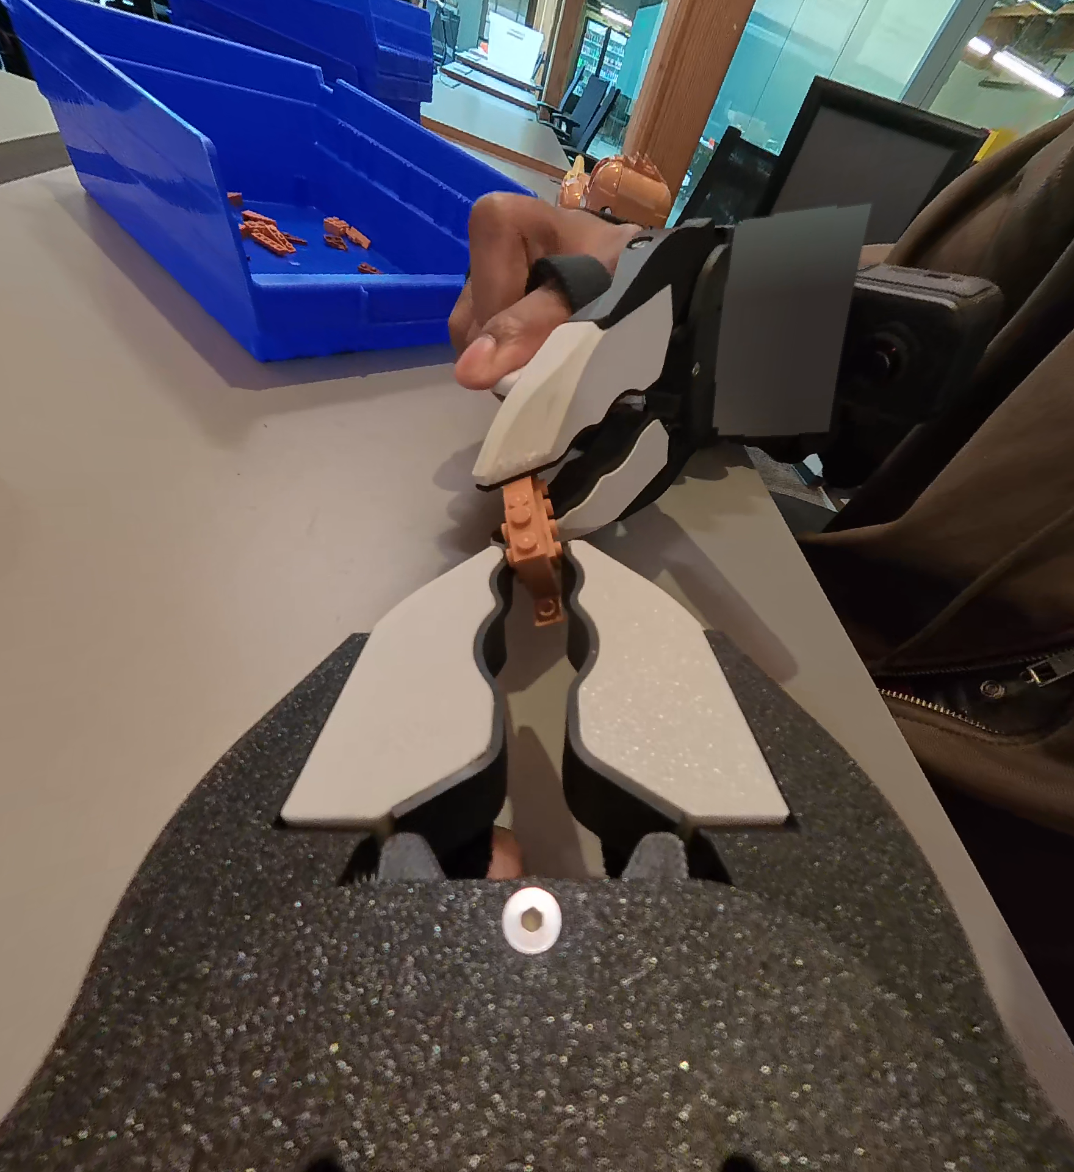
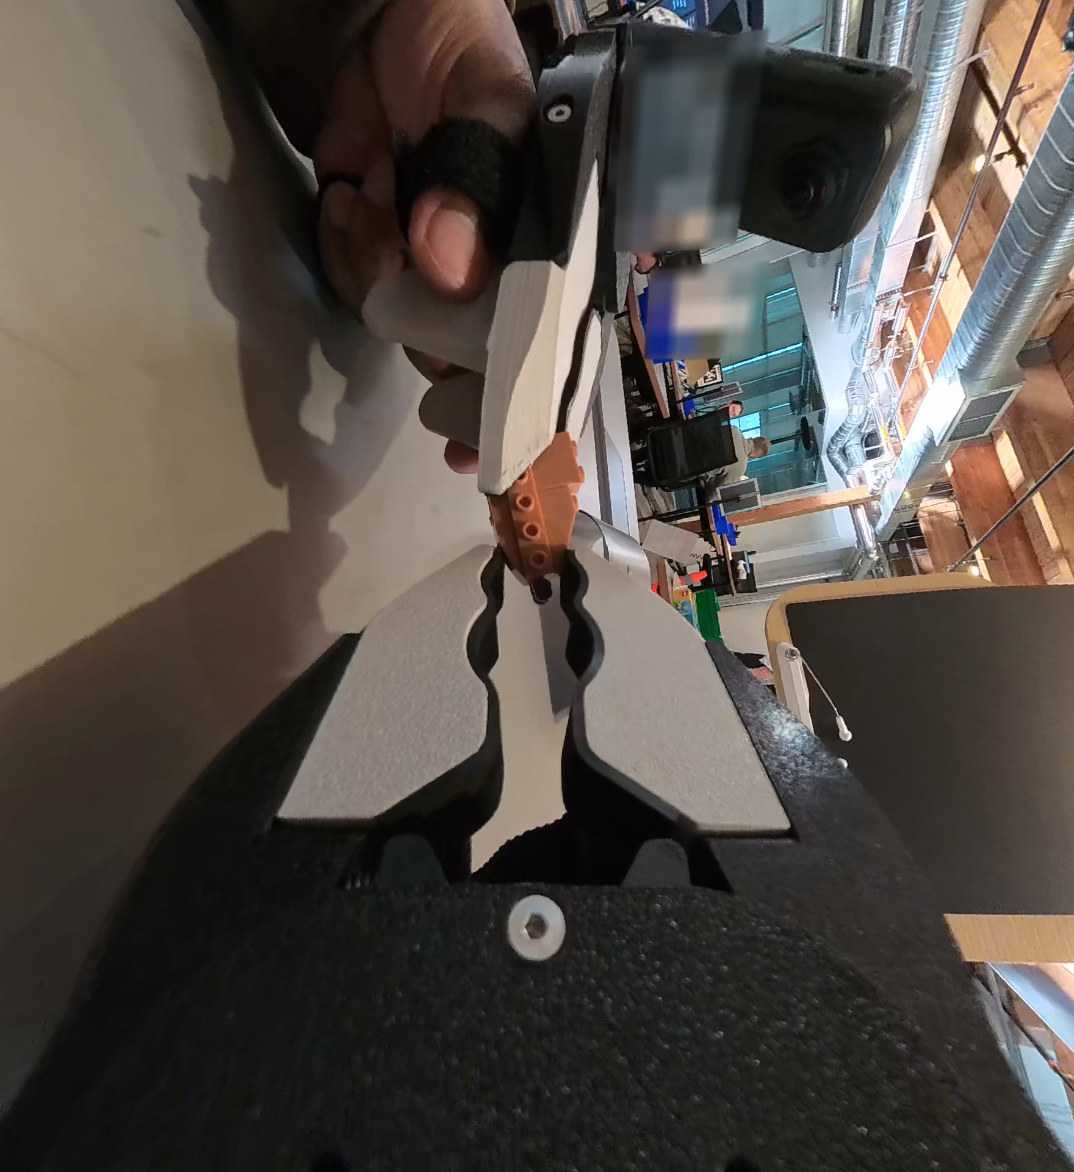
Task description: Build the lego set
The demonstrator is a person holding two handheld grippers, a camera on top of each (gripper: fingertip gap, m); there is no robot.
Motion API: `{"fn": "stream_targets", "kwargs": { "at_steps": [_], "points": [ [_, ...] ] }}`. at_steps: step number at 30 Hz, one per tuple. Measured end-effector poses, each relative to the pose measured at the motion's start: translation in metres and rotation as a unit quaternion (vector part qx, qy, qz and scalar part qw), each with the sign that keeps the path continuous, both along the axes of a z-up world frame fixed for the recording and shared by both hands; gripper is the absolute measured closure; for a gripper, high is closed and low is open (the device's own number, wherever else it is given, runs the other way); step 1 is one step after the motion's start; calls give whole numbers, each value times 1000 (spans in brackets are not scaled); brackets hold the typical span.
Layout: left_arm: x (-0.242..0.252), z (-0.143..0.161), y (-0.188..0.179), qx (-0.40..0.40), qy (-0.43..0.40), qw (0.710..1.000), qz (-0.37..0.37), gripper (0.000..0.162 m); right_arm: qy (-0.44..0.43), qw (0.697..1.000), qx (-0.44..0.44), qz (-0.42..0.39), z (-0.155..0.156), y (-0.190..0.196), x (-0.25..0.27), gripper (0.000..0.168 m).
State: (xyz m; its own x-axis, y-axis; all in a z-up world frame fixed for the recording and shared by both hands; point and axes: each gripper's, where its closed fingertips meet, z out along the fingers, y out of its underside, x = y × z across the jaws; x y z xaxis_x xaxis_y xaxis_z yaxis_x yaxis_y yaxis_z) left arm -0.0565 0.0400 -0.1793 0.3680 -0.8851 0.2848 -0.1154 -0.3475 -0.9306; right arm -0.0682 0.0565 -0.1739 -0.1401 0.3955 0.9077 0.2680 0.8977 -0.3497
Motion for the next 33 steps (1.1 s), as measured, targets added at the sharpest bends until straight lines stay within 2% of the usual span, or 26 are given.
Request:
{"fn": "stream_targets", "kwargs": {
  "at_steps": [9, 13, 15, 25, 33],
  "points": [
    [0, 1, -1, -6, -7, 1000, -4, 148, 18, 1000, 19, 8, 2, -2, 0, 149],
    [-1, 0, -5, -17, -11, 1000, -18, 148, 6, 1000, -4, 24, 1, -4, 0, 125],
    [0, 0, -7, -23, -13, 999, -28, 148, 7, 999, -26, 44, 3, -10, -1, 122],
    [5, -1, -16, -55, -19, 997, -59, 148, 1, 997, -22, 80, 1, -26, -4, 142],
    [7, -5, -18, -63, -5, 996, -65, 148, -21, 995, -58, 84, -4, -28, -3, 144]
  ]
}}
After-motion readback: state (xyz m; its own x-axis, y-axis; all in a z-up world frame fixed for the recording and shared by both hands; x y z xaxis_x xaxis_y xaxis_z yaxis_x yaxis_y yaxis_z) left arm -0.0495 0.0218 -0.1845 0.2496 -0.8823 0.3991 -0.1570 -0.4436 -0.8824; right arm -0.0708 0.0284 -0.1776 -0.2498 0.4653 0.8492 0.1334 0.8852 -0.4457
